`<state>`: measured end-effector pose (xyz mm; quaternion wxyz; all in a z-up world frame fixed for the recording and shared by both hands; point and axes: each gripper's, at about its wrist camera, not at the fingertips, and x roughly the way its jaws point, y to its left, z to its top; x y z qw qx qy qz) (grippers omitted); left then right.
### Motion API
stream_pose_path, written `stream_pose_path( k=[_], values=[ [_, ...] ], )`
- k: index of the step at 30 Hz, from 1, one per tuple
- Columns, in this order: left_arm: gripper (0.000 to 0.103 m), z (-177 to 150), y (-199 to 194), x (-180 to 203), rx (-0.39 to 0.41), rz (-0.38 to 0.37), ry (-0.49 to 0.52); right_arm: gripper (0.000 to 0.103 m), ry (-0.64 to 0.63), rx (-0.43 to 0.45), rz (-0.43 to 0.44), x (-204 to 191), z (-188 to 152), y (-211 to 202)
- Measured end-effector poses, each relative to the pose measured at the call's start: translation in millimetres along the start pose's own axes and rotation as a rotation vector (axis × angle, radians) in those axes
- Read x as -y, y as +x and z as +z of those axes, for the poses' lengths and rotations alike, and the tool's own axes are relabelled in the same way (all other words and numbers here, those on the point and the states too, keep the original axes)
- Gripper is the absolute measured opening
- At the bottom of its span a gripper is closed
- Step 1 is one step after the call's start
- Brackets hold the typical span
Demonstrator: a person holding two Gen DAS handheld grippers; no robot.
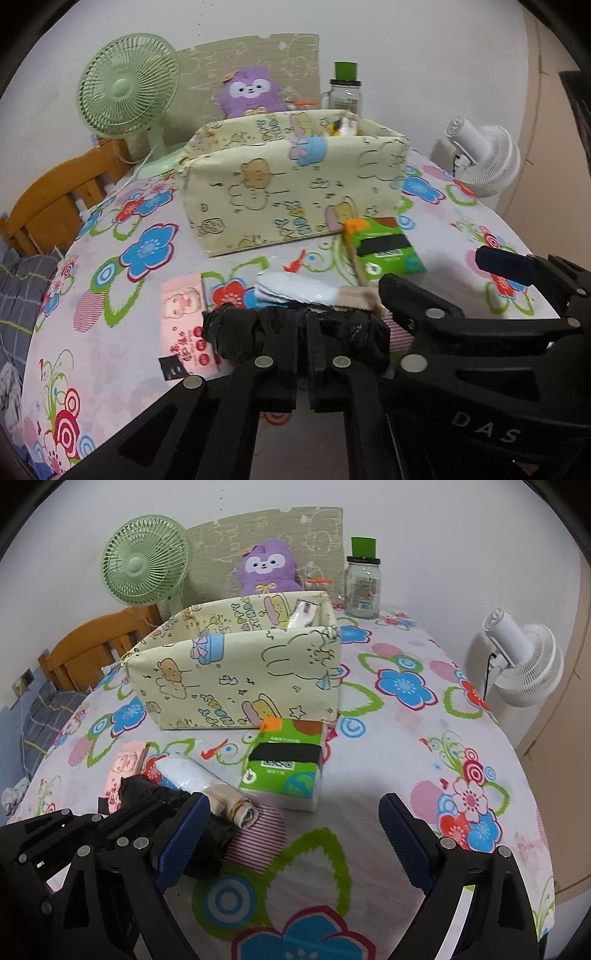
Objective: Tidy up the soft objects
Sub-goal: 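Grasp the black wrapped bundle with the left tool while the right tool grasps the green tissue pack, then lift the black bundle and tissue pack and carry them over the basket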
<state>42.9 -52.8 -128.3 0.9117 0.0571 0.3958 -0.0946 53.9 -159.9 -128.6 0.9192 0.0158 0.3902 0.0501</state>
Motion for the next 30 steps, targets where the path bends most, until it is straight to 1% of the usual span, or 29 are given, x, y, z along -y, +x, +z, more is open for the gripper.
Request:
stream_pose_path(
  k=[6,7,10,13,17,19,21,22,23,24,27,29,30],
  values=[
    [0.002,2.8,7.0,-7.4,-0.015,-0.012,-0.02,0.095,0.006,-0.008,-0.005,-4.8,7.6,10.6],
    [0.006,3.0,7.6,-8.9,-0.019,-0.019,-0.03,0.095,0.005,-0.011,-0.008,-5.2,8.6,12.9],
    [0.013,2.1,10.2,-8.9,-0.027,-0.024,-0.029,0.095,0.003,-0.023,-0.025,-6.8,10.4,20.6],
    [0.015,0.9,11.7,-9.0,-0.022,-0.024,-0.025,0.095,-0.004,-0.037,-0.043,-8.6,11.6,30.0],
    [0.018,1.1,12.3,-11.0,-0.023,-0.039,-0.032,0.094,-0.001,-0.041,-0.036,-8.4,12.1,38.4],
    [0.019,1.7,13.4,-12.8,-0.027,-0.051,-0.041,0.088,0.007,-0.044,-0.027,-8.0,12.2,42.6],
    [0.021,2.9,13.9,-13.7,-0.033,-0.056,-0.043,0.07,0.017,-0.07,-0.032,-5.8,13.3,50.0],
    [0.021,3.5,13.9,-13.3,-0.033,-0.055,-0.039,0.067,0.027,-0.089,-0.029,-4.4,13.3,54.3],
    [0.021,3.9,13.7,-13.5,-0.034,-0.056,-0.037,0.06,0.046,-0.101,-0.019,-1.5,12.8,57.7],
    [0.022,4.2,13.6,-14.2,-0.039,-0.058,-0.039,0.058,0.044,-0.084,-0.027,-1.4,12.8,56.4],
    [0.022,6.3,12.4,-16.2,-0.055,-0.068,-0.054,0.055,0.052,-0.081,-0.025,0.4,12.4,56.9],
    [0.027,8.2,11.2,-19.1,-0.075,-0.093,-0.078,0.055,0.065,-0.078,-0.013,2.5,12.1,55.2],
    [0.03,8.2,10.9,-19.9,-0.073,-0.102,-0.082,0.055,0.075,-0.075,-0.005,4.3,12.3,53.6]
  ],
)
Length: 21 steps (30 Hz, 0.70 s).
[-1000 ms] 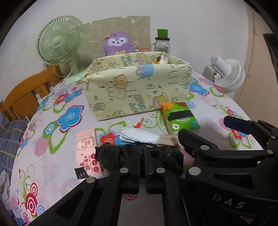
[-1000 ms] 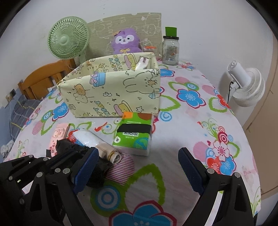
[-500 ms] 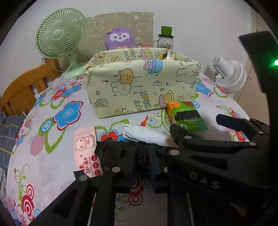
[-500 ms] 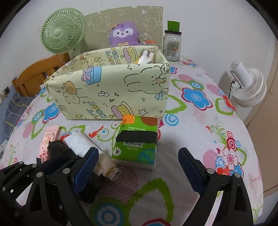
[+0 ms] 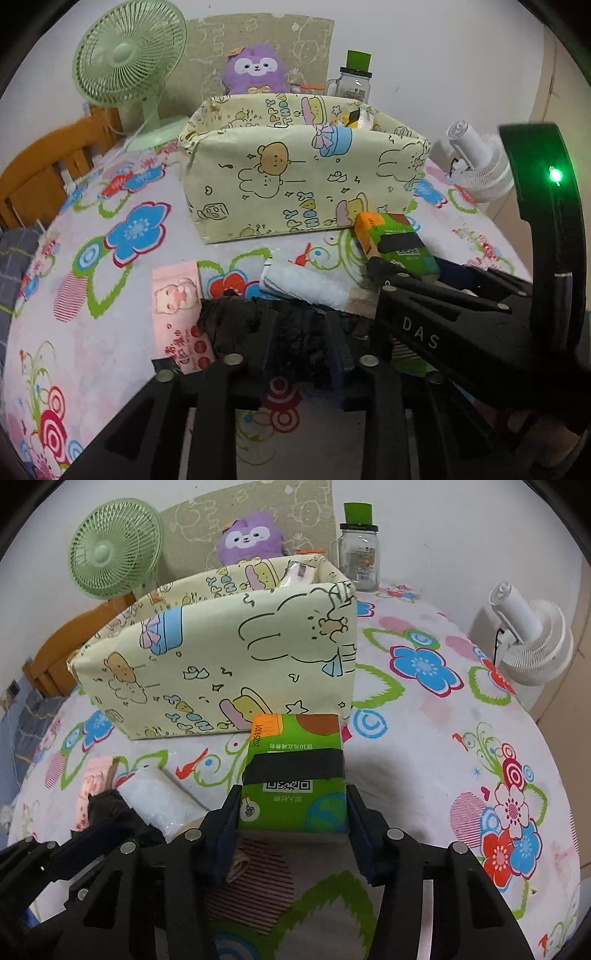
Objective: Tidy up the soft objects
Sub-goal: 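Lift the black bundle and tissue pack and carry them over the basket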
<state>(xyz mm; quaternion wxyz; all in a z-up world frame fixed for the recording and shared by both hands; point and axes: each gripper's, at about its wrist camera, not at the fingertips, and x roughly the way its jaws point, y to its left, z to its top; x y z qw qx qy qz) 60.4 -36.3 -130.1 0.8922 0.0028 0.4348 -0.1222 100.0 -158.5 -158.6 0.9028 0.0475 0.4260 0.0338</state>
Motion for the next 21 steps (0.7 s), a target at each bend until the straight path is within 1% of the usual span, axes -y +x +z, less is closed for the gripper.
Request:
stream_pose_path(
  k=[2,3,4,5,6,7,8,9,10,14,18,21],
  values=[
    [0.035,-0.6,-0.6,0.0,0.002,-0.006,-0.003,0.055,0.01,0.007,0.003,2.7,-0.1,-4.1],
    [0.039,-0.9,-1.1,1.1,0.003,-0.005,-0.001,0.055,0.007,0.012,-0.001,2.8,-0.7,-6.4],
    [0.047,-1.3,-1.8,2.6,0.004,-0.004,0.003,0.055,0.005,0.014,-0.002,3.3,-0.6,-7.5],
    [0.051,-1.5,-2.9,4.0,0.007,-0.001,0.006,0.055,0.004,0.015,-0.001,3.5,-0.5,-8.6],
    [0.068,-2.2,-4.9,6.3,0.015,0.012,0.014,0.055,0.004,0.018,0.001,3.5,-1.4,-10.8],
    [0.087,-2.9,-7.0,8.3,0.023,0.039,0.021,0.055,0.003,0.02,0.002,3.4,-2.1,-12.8],
    [0.093,-4.1,-9.9,10.1,0.037,0.066,0.029,0.055,0.0,0.026,-0.001,3.1,-3.3,-15.9],
    [0.095,-4.9,-12.0,10.9,0.048,0.073,0.035,0.055,0.0,0.031,-0.002,3.4,-4.1,-18.4],
    [0.095,-6.0,-13.7,11.8,0.053,0.068,0.039,0.055,0.001,0.035,0.0,3.5,-4.8,-21.0],
    [0.097,-7.3,-12.5,10.3,0.045,0.053,0.03,0.055,-0.011,0.043,-0.002,2.1,-8.8,-29.8],
    [0.099,-7.3,-1.0,12.8,0.033,0.07,0.047,0.055,-0.016,0.047,-0.006,1.6,-12.7,-34.7],
    [0.099,-9.4,4.1,13.5,0.03,0.048,0.039,0.055,-0.011,0.044,-0.013,3.5,-14.6,-35.4]
  ],
)
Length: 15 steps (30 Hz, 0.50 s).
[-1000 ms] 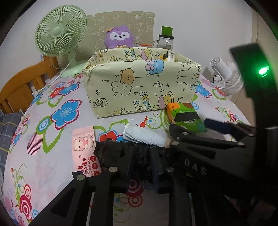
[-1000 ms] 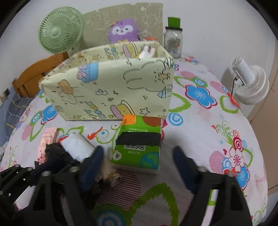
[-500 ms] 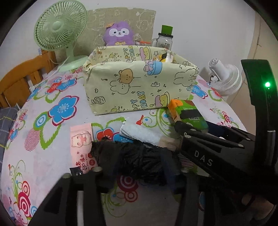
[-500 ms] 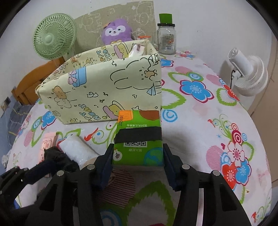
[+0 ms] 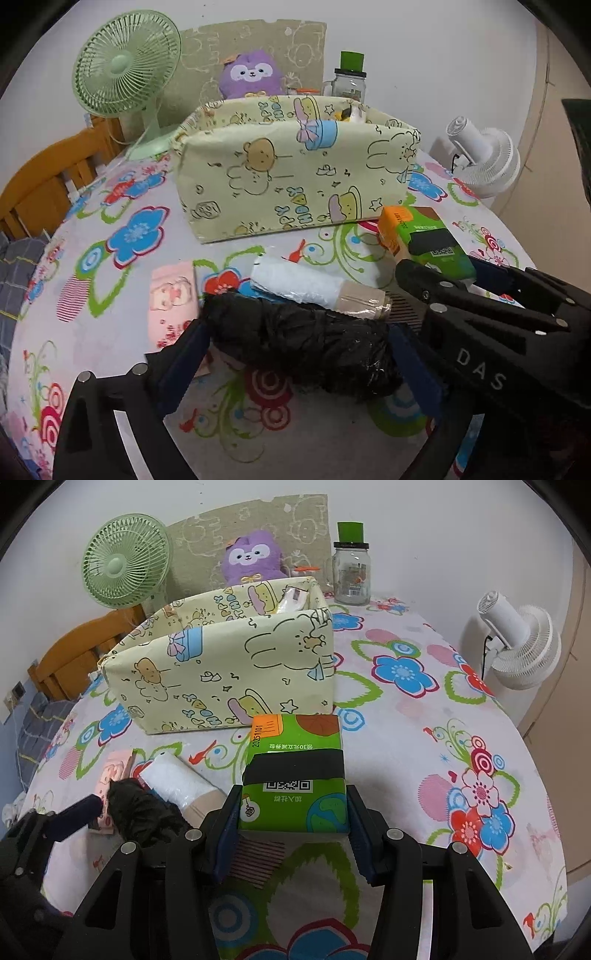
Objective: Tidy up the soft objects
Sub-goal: 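Lift the black bundle and tissue pack and carry them over the basket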
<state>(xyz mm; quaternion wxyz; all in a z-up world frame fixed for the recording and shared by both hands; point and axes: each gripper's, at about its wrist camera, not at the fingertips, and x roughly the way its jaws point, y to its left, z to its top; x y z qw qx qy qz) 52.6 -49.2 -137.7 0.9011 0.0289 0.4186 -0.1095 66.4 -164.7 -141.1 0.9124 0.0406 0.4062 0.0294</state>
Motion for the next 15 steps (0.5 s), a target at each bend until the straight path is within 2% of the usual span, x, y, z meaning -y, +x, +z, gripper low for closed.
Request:
stream_pose_path(
  k=[7,11,13,15],
  values=[
    [0.103,-2.6,11.5,7.9,0.03,-0.008,0.059,0.055,-0.003,-0.009,-0.009,0.8,-1.0,1.4],
    [0.1,-2.8,17.9,9.1,-0.01,-0.053,0.059,0.055,-0.004,-0.011,-0.011,1.2,-1.0,1.6],
    [0.074,-3.5,19.6,9.2,-0.025,-0.06,0.056,0.055,0.001,-0.013,-0.014,2.6,-0.9,1.9],
    [0.062,-3.1,20.0,7.5,-0.028,-0.034,0.047,0.055,0.005,-0.013,-0.017,4.2,-1.1,1.4]
  ],
)
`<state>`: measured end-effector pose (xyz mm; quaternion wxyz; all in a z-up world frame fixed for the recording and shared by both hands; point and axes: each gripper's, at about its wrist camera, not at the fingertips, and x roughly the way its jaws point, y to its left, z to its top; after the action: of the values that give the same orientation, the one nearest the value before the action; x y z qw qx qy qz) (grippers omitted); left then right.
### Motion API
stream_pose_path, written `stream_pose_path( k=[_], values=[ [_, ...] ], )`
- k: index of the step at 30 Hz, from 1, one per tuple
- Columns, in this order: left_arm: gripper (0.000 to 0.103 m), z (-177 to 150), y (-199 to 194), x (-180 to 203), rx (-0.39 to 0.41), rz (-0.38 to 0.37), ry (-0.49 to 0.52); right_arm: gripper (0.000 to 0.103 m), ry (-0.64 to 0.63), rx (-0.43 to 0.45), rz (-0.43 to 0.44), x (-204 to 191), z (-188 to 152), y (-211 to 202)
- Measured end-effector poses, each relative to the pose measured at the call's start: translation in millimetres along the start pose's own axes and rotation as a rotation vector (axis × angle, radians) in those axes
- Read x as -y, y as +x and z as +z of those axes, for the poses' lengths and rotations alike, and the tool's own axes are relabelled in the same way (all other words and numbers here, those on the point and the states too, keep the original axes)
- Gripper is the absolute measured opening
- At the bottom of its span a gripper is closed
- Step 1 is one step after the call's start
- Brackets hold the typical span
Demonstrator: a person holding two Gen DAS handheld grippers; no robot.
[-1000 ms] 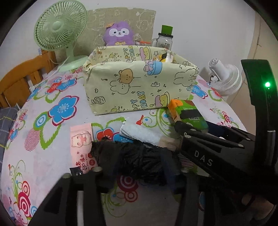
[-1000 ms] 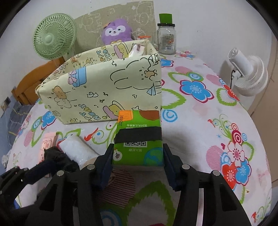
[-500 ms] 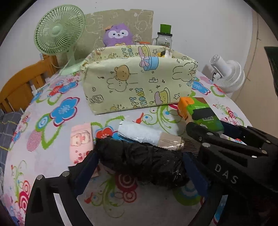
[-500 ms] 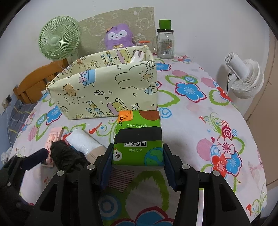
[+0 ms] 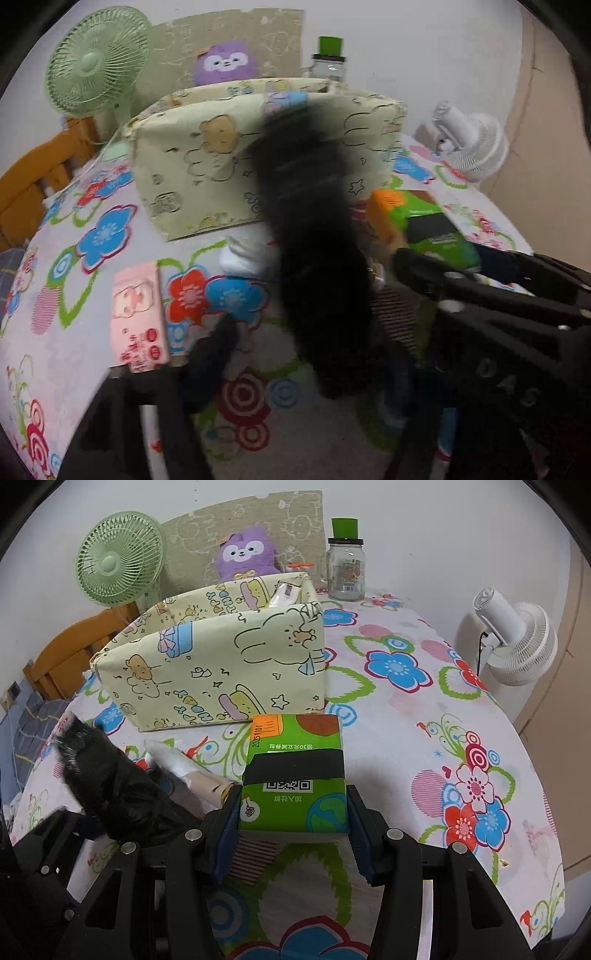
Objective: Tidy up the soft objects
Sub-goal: 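Lift the black bundle and tissue pack and carry them over the basket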
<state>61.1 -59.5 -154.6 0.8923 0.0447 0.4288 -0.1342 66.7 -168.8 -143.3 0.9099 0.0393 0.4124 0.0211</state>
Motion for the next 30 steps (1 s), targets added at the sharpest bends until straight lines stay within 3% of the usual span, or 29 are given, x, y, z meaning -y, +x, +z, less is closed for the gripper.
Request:
stream_pose_path(
  k=[1,4,11,19,30],
  values=[
    [0.053,0.8,-0.5,-0.6,0.001,0.001,-0.001,0.055,0.002,0.001,-0.002,0.5,-0.2,-0.5],
    [0.042,2.5,-4.9,-4.6,0.002,-0.014,-0.019,0.055,0.004,0.005,-0.001,1.4,0.1,-2.8],
    [0.039,4.3,-18.3,-6.1,0.036,0.023,-0.03,0.055,-0.007,0.016,0.011,-3.3,0.5,-8.1],
    [0.027,12.5,-38.8,-6.0,0.099,0.032,-0.008,0.055,0.003,0.035,0.019,-4.1,4.7,-16.2],
    [0.027,25.1,-57.8,-3.6,0.13,0.036,0.007,0.055,-0.007,0.074,0.029,-10.2,15.8,-36.9]
  ],
)
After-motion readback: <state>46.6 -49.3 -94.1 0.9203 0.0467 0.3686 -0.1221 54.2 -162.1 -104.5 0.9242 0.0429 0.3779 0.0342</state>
